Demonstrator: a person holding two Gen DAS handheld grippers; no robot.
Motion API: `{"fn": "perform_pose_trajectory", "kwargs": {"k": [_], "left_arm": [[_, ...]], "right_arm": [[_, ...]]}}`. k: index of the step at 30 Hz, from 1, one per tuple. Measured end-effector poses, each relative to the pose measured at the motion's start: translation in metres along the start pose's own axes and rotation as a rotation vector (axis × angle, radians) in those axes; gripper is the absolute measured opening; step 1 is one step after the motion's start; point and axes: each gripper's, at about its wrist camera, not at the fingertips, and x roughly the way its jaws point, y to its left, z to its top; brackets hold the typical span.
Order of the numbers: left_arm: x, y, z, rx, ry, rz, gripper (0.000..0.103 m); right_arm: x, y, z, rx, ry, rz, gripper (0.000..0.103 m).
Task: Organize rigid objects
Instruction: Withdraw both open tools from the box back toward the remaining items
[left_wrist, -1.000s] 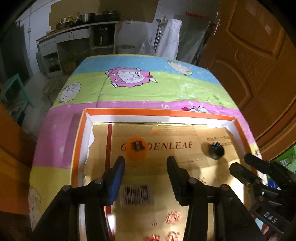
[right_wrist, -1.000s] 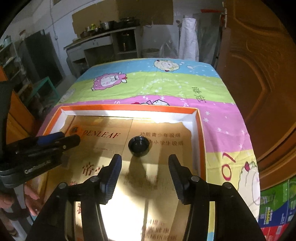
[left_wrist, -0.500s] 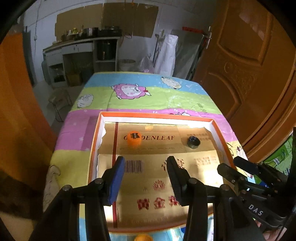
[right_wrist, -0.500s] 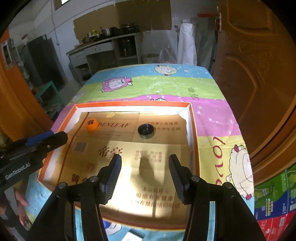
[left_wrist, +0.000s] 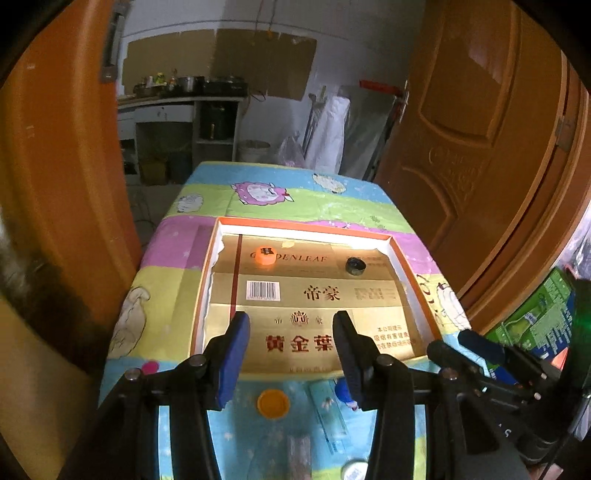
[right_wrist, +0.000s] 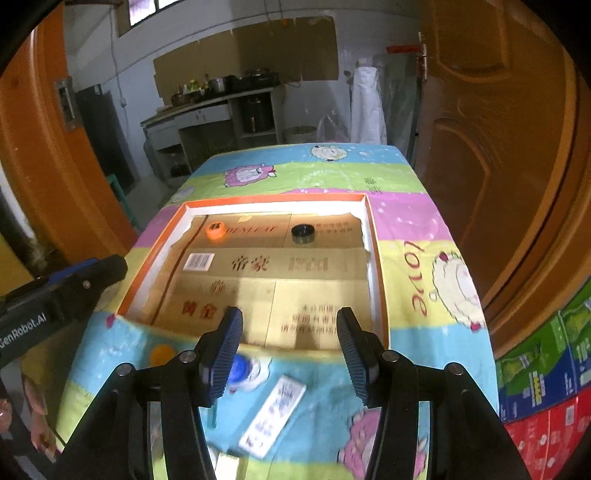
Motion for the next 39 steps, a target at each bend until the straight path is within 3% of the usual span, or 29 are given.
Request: {"fn": "perform_pose_trajectory", "kwargs": {"k": [21, 29, 39], "left_arm": [[-0.08, -0.01, -0.077, 0.043, -0.033, -0.007, 0.047], [-0.08, -0.006, -0.092, 0.029, -0.023, -0.009, 0.047], [-0.061, -0.004, -0.104, 0.01, 0.017, -0.021, 0.047]], "right_arm": [[-0.091, 0.011, -0.072, 0.001, -0.054, 0.007, 0.055], [-0.089, 0.014, -0.104, 0.007, -0.036, 0.021, 0.055], [-0.072, 0.02, -0.12, 0.003, 0.006, 0.015, 0.055]]}}
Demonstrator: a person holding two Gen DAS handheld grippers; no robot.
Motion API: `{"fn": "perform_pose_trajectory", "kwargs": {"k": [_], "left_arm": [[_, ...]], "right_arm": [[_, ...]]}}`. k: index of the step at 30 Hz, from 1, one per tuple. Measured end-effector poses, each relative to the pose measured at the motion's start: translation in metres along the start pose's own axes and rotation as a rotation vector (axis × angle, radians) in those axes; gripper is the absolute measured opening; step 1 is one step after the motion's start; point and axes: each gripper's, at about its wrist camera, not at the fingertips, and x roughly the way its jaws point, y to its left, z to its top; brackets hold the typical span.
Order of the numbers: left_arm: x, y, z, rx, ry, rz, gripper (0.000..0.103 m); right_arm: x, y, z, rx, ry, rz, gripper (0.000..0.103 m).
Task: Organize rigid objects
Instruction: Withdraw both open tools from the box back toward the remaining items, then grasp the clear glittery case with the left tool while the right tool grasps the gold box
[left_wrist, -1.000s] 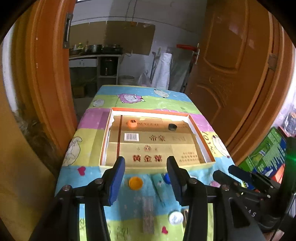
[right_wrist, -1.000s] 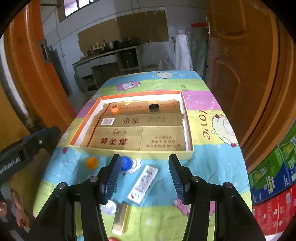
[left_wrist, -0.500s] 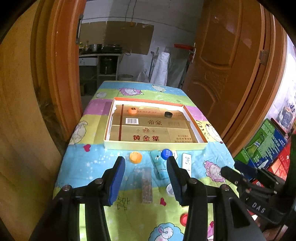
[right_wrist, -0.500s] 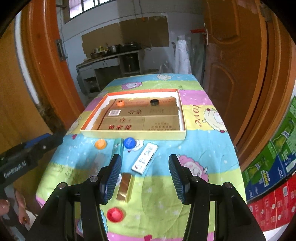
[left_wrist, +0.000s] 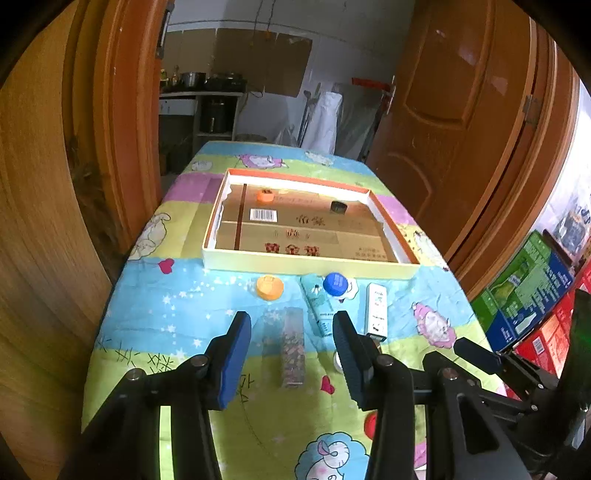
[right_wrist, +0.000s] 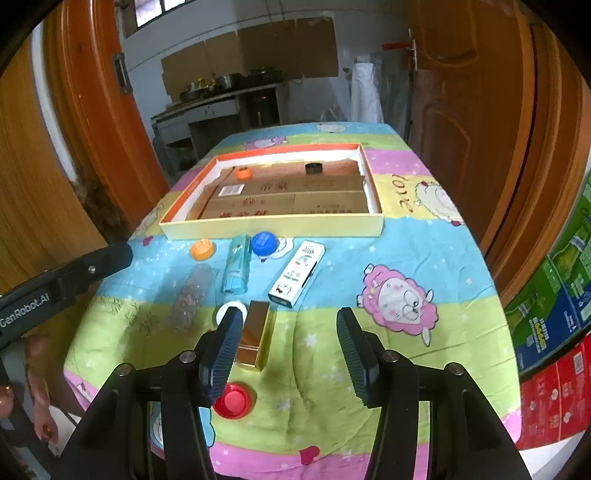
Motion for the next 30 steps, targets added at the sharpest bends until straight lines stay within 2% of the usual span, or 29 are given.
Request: {"fn": "perform_pose_trajectory", "kwargs": {"k": [12, 24, 30], "left_arm": [[0.035, -0.002, -0.019, 0.024, 0.073, -0.012, 0.043], [0.07, 0.003, -0.027, 0.028, 0.147, 0.002, 0.034], [0.08, 0.004, -0.028, 0.03, 0.162, -0.007, 0.034]], "right_arm": [[0.028, 0.011, -0.016, -0.027, 0.06, -0.007, 0.055], [0.046, 0.021, -0.019, -0.051, 0.095, 0.0, 0.055], [0.054, 0.023, -0.018, -0.057, 0.114, -0.002, 0.055]]}}
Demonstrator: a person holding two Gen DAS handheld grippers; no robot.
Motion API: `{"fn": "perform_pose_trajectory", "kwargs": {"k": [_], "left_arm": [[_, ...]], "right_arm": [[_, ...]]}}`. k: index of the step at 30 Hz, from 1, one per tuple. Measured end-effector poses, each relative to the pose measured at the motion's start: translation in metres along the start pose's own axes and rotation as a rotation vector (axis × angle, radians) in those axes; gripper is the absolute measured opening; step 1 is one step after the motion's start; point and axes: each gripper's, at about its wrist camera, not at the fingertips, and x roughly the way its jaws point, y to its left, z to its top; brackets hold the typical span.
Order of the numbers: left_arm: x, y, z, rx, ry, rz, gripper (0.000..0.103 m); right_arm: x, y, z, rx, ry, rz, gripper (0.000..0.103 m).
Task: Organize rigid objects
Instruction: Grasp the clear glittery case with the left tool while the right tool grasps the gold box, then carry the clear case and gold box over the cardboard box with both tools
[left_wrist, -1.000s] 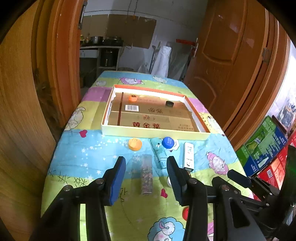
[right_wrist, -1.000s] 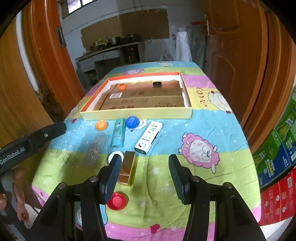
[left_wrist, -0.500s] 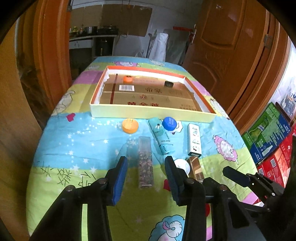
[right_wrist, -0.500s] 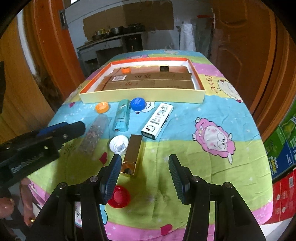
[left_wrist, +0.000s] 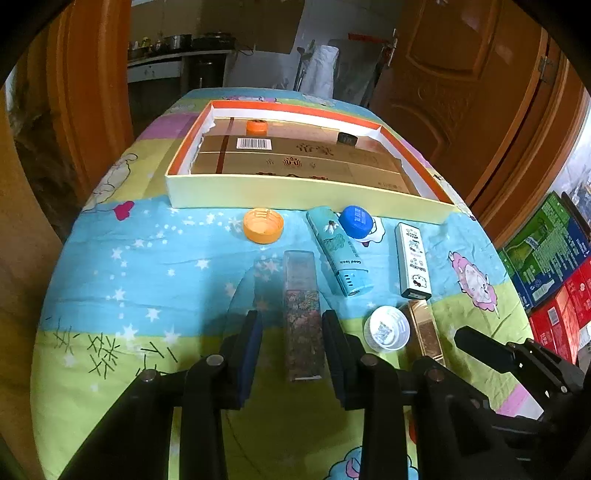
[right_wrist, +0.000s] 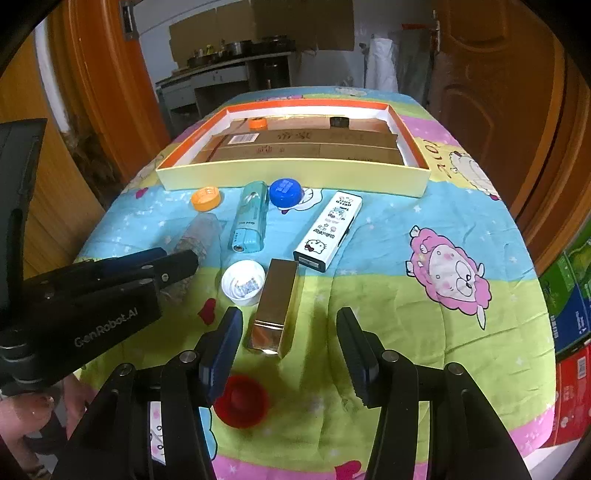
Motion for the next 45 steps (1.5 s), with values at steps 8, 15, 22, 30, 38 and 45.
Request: {"fn": "perform_pose_trajectory", "kwargs": {"k": [8, 15, 22, 30, 38, 45], "left_arm": [[0.005, -0.001, 0.002, 0.012, -0.01, -0.012, 0.026], [0.006, -0.003, 0.003, 0.024, -0.02, -0.013, 0.02], [0.004, -0.002, 0.002, 0.015, -0.029, -0.017, 0.02], [-0.001, -0.004, 0.002, 0.02, -0.041, -0.014, 0.02], [-0.01, -0.007, 0.004, 0.028, -0.062, -0.01, 0.02], [-0.019, -0.011, 0.008, 0.039, -0.082, -0.012, 0.02]], "right_arm": [[0.009, 0.0, 0.0, 0.006, 0.024, 0.008, 0.04], [0.011, -0.002, -0.001, 0.015, 0.034, 0.005, 0.02], [0.01, -0.002, -0.001, 0.007, 0.027, 0.002, 0.019], [0.006, 0.0, -0.001, 0.007, 0.02, 0.005, 0.019], [0.002, 0.0, 0.0, 0.007, 0.009, 0.007, 0.019], [-0.004, 0.001, 0.002, 0.004, -0.006, 0.007, 0.019]]}}
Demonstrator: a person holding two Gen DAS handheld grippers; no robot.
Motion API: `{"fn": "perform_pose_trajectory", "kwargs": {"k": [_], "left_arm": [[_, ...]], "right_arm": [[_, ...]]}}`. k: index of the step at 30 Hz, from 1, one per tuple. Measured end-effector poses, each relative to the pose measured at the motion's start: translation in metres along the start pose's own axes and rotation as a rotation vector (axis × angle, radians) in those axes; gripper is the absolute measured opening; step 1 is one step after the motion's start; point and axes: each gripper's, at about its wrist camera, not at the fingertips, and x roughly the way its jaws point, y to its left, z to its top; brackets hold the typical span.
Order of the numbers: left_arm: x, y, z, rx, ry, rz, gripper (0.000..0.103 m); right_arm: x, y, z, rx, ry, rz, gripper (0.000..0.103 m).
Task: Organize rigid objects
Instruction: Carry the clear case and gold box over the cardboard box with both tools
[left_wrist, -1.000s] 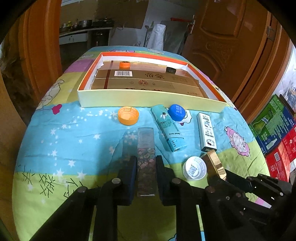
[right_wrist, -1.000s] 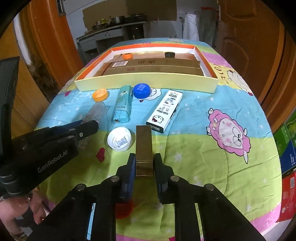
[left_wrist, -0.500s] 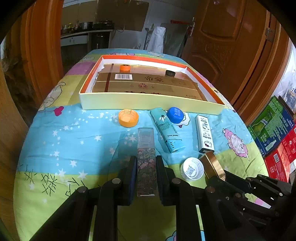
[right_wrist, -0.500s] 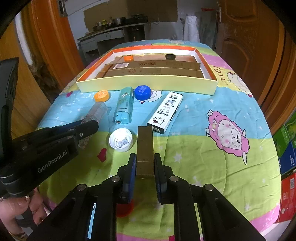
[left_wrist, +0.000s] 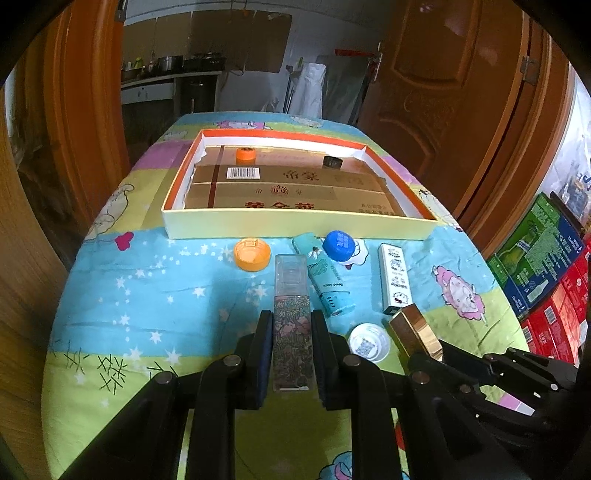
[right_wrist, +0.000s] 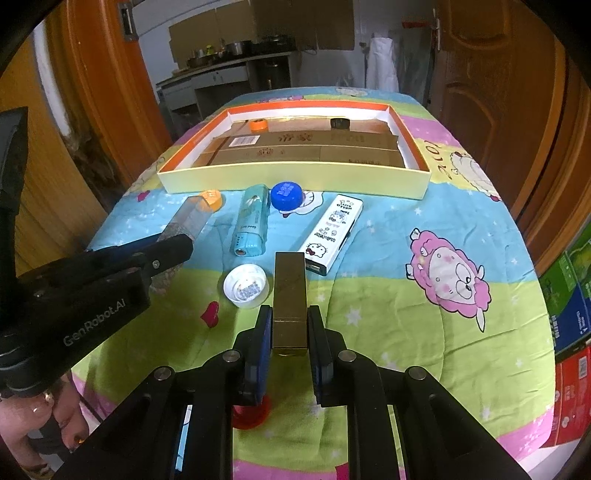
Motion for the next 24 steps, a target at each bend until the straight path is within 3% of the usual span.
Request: {"fn": "perform_pose_trajectory", "kwargs": {"k": [24], "left_arm": [[-0.029, -0.012, 0.022, 0.029, -0.072, -0.008, 0.02]], "right_arm": [[-0.039, -0.003, 0.024, 0.003, -0.113, 0.013, 0.018]]}}
